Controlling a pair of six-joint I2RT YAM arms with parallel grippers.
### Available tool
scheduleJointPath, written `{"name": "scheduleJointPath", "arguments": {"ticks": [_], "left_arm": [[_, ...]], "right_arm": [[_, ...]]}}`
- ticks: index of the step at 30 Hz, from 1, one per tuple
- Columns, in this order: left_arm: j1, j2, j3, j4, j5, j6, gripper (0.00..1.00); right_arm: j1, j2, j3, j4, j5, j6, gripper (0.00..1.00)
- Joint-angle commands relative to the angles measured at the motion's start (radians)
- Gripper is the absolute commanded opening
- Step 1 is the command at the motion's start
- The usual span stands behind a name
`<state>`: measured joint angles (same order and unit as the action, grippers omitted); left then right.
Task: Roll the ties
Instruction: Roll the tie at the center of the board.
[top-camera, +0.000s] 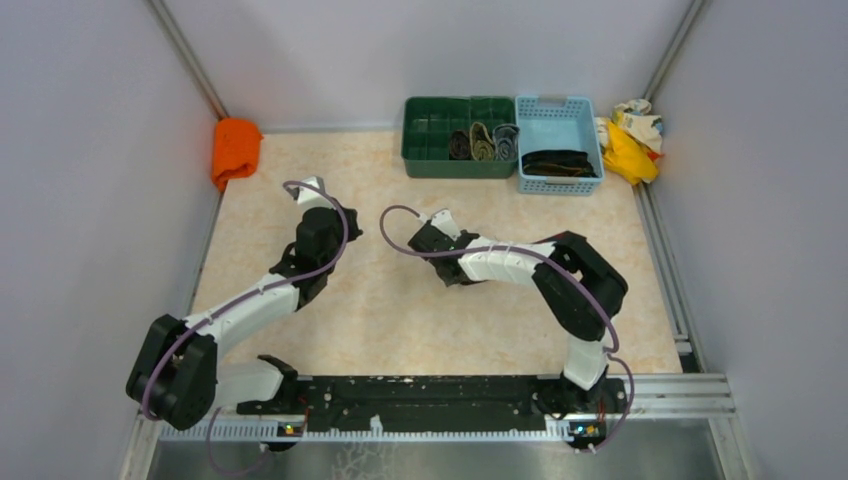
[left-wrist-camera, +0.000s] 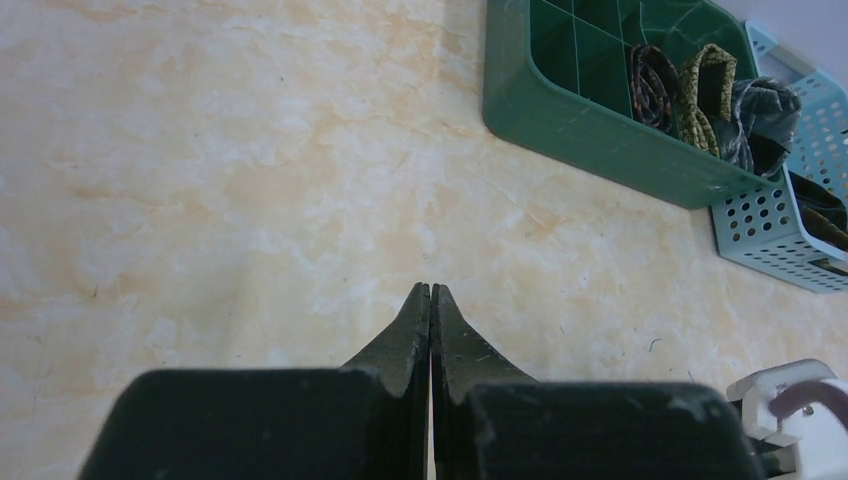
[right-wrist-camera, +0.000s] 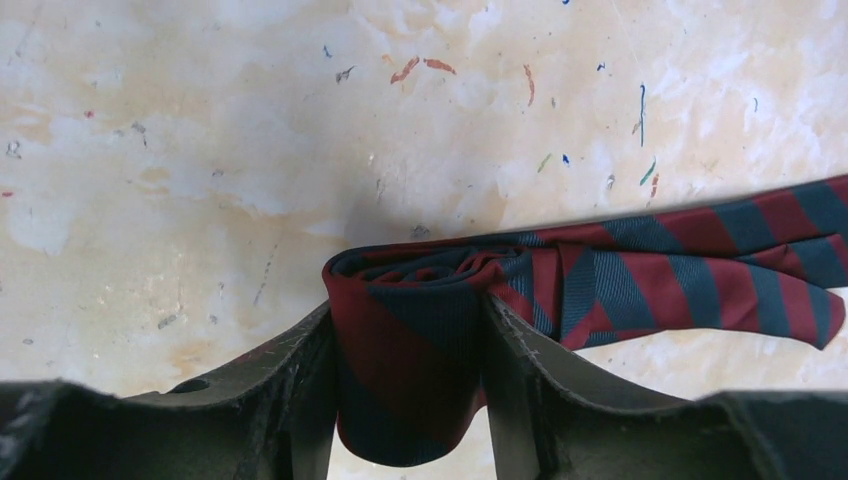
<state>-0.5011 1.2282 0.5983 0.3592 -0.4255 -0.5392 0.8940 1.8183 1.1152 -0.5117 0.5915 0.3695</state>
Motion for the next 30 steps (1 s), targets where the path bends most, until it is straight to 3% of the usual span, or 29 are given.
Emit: {"name": "scheduleJointPath", "arguments": {"ticks": [1, 15, 30], "left_arm": [[0.009, -0.007, 0.005, 0.011, 0.008, 0.024, 0.0], [0.021, -0.083, 0.007, 0.0, 0.009, 0.068, 0.0], [0.021, 0.054, 0.054, 0.138, 0.36, 0.122, 0.0]], "right_arm": [[-0.042, 0.006, 0.005, 0.057, -0.196, 0.046, 0.47], [-0.048, -0.048, -0.04, 0.275, -0.709, 0.21, 0.41], [-0.103, -0.162, -0.389, 0.628, -0.836, 0.472, 0.4]]}}
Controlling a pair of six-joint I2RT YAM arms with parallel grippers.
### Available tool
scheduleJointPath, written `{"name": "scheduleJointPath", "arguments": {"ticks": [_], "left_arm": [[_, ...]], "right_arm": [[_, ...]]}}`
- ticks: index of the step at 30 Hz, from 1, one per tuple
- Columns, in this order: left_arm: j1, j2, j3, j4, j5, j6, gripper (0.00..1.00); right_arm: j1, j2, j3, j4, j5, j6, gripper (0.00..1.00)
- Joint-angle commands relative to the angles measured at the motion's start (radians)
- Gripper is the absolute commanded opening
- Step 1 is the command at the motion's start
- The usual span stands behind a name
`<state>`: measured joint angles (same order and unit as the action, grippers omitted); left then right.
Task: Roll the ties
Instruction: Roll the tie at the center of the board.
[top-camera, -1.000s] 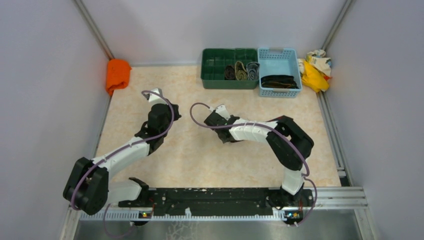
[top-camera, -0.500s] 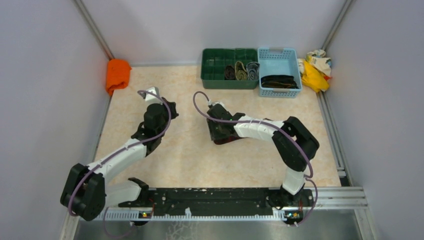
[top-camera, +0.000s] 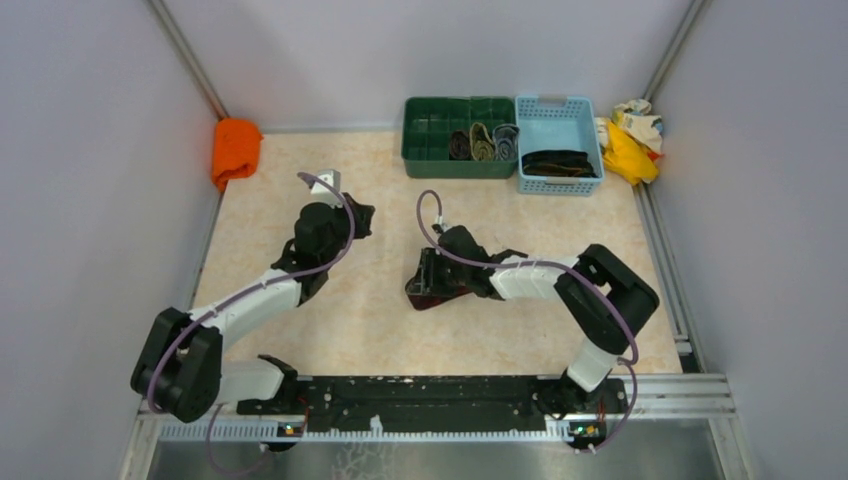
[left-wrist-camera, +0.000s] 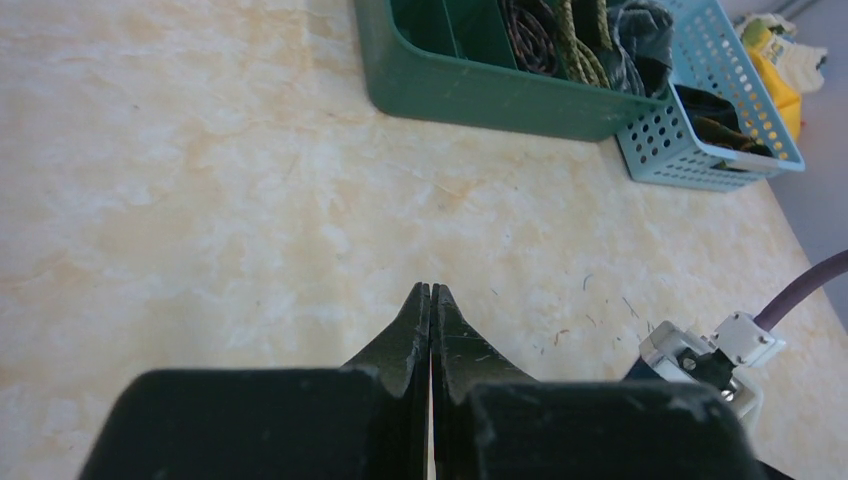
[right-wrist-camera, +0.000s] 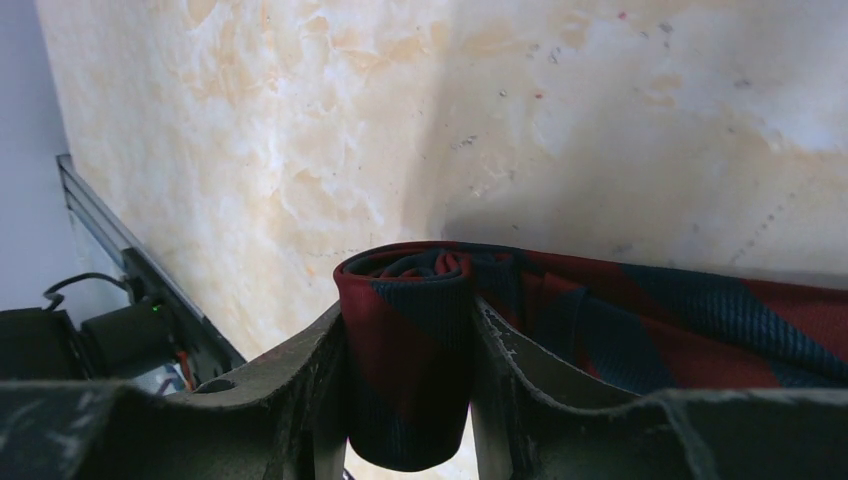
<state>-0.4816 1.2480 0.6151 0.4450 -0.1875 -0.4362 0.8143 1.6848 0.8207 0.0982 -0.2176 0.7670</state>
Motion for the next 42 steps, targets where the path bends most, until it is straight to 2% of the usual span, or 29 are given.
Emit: {"name": "scheduleJointPath", "arguments": {"ticks": [1, 5, 12, 19, 31, 42], "left_arm": [[0.002, 0.044, 0.041, 0.055, 0.128, 0.018, 0.0], [0.002, 0.075, 0.051, 0.073, 0.158, 0.015, 0.0], [-0.006, 0.177, 0.083, 0.105, 0.266, 0.009, 0.0], [-0.024, 0.258, 0.115, 0.115, 0.298, 0.024, 0.0], [-0.04, 0.32, 0.149, 0.107, 0.328, 0.039, 0.0], [-0.073, 0.401, 0.214, 0.09, 0.36, 0.054, 0.0]], "right_arm": [[-0.034, -0.039, -0.111, 0.02, -0.028, 0.079, 0.4], [-0.067, -0.057, -0.135, -0.027, -0.004, 0.061, 0.41], [-0.067, -0.132, -0.133, -0.141, 0.123, 0.001, 0.6], [-0.068, -0.235, -0.106, -0.226, 0.163, -0.051, 0.64], [-0.067, -0.265, -0.083, -0.302, 0.211, -0.102, 0.66], [-0.069, -0.363, -0.031, -0.398, 0.246, -0.172, 0.7]]}}
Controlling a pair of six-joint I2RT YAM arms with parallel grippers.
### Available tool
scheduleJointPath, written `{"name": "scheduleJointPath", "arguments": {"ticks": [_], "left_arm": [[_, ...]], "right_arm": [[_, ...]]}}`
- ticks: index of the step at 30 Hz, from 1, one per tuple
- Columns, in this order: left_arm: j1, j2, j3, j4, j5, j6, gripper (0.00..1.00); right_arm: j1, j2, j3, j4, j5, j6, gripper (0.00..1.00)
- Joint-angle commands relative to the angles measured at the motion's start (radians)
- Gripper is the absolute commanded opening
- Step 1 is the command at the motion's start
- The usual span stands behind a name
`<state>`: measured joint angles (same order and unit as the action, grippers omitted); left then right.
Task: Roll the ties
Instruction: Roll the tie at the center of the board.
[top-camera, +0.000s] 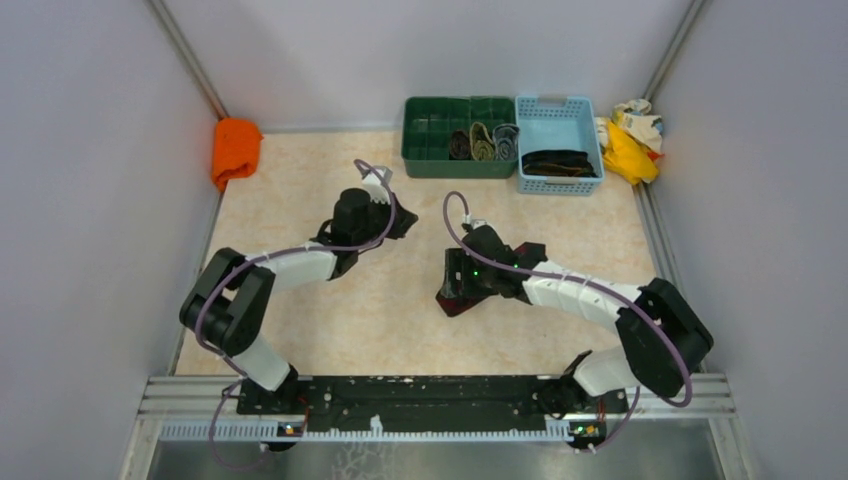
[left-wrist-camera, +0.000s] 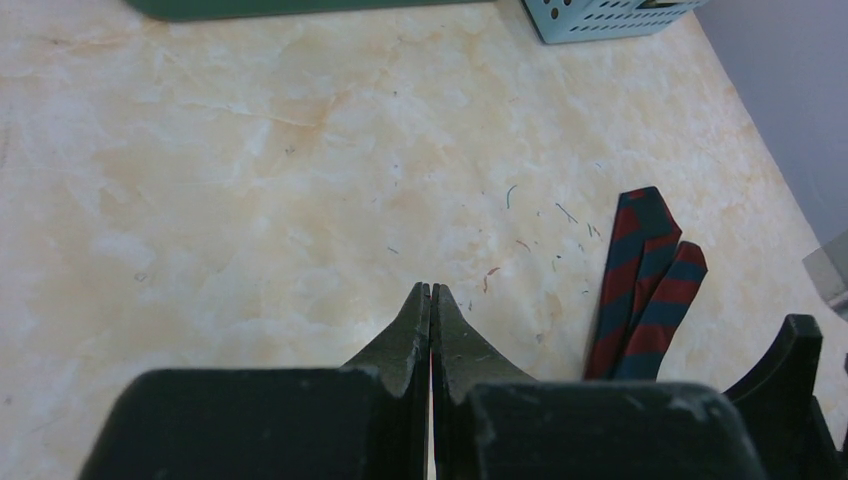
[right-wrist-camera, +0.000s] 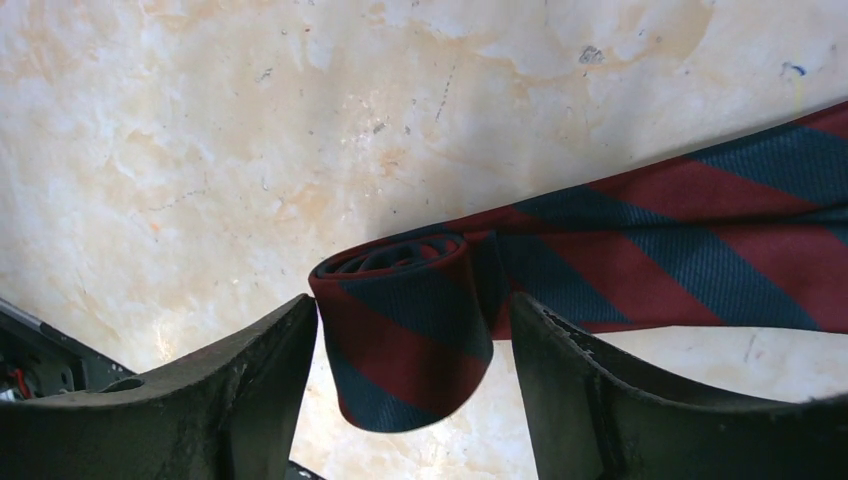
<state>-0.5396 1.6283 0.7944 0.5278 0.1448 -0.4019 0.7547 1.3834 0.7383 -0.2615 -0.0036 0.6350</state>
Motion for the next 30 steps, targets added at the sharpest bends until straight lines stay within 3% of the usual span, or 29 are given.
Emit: {"name": "scheduleJointPath", "arguments": {"ticks": [1, 20, 30], "left_arm": [[-0.017, 0.025, 0.038, 0.007, 0.028, 0.02, 0.0], [-0.055, 0.077, 0.108, -0.023, 0.043, 0.041, 0.0], [-0.067, 0.128, 0.147, -0.044, 0.09, 0.055, 0.0]], "right_arm": [[-0.008, -0.068, 0.053, -0.046, 0.041, -0.043, 0.71], [-0.054, -0.057, 0.088, -0.168, 0.314, -0.168, 0.69], [-0.109, 0.038, 0.062, -0.115, 0.311, -0.209, 0.68]]}}
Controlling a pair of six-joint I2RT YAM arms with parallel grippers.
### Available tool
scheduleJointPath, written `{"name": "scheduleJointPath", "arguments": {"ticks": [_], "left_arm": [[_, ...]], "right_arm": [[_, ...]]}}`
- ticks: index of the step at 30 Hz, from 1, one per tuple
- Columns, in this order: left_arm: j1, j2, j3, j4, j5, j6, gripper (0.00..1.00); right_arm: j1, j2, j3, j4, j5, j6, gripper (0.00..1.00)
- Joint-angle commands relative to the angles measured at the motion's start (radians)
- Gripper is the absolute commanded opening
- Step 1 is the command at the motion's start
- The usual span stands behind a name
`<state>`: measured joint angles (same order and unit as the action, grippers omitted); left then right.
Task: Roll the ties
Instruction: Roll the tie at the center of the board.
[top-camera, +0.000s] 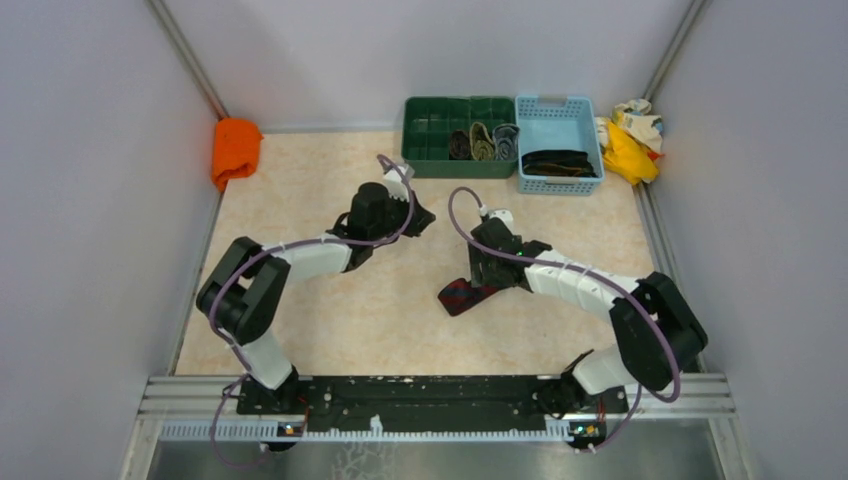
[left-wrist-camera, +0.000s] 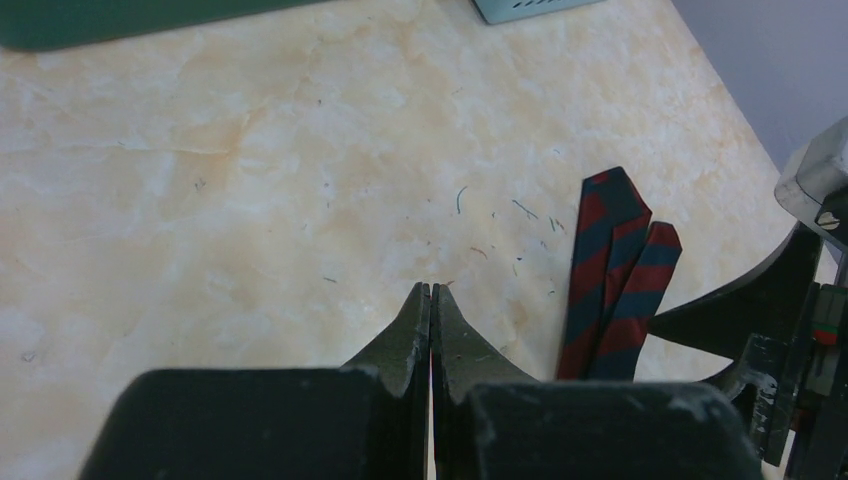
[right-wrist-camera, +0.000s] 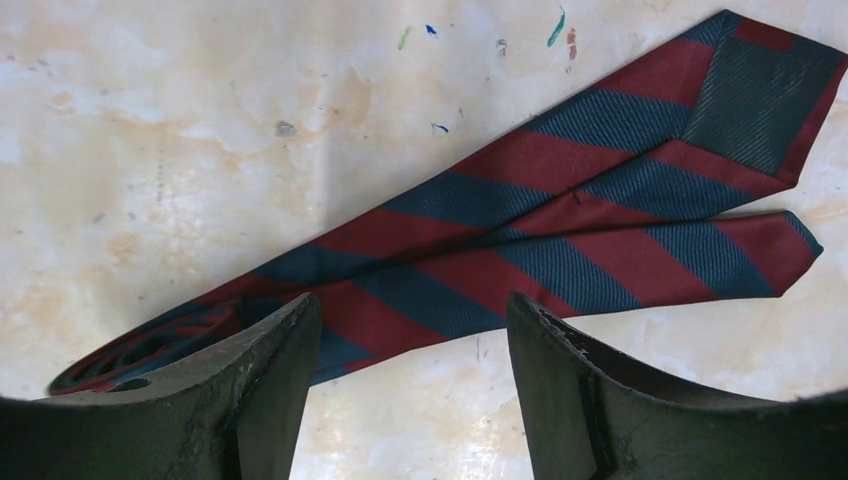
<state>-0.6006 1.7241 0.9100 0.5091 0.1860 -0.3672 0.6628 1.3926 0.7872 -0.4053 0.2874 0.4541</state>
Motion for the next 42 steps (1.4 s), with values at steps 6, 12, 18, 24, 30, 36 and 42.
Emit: {"name": "scheduleJointPath", "arguments": {"ticks": [6, 12, 18, 24, 30, 36, 42], "left_arm": [[-0.005, 0.078, 0.053, -0.056, 0.021, 0.032, 0.0], [-0.007, 0.167, 0.08, -0.049, 0.103, -0.005, 0.0], [-0.03, 0.233, 0.085, -0.015, 0.191, -0.03, 0.0], [-0.062, 0.262, 0.103, -0.047, 0.196, -0.032, 0.0], [-0.07, 0.262, 0.059, -0.049, 0.199, -0.052, 0.0], [-0.069, 0.26, 0.036, -0.062, 0.182, -0.05, 0.0], [-0.04, 0.26, 0.064, -0.141, 0.11, -0.002, 0.0]], "right_arm": [[-0.017, -0.061, 0.014, 0.026, 0.051, -0.008, 0.66], [-0.016, -0.169, -0.015, -0.058, 0.021, 0.025, 0.42], [-0.016, -0.225, -0.168, -0.017, -0.136, 0.086, 0.16], [-0.016, -0.226, -0.262, 0.077, -0.204, 0.125, 0.12], [-0.016, -0.129, -0.263, 0.173, -0.248, 0.125, 0.11], [-0.016, 0.006, -0.232, 0.291, -0.326, 0.106, 0.09], [-0.004, 0.111, -0.19, 0.37, -0.384, 0.102, 0.07]]}}
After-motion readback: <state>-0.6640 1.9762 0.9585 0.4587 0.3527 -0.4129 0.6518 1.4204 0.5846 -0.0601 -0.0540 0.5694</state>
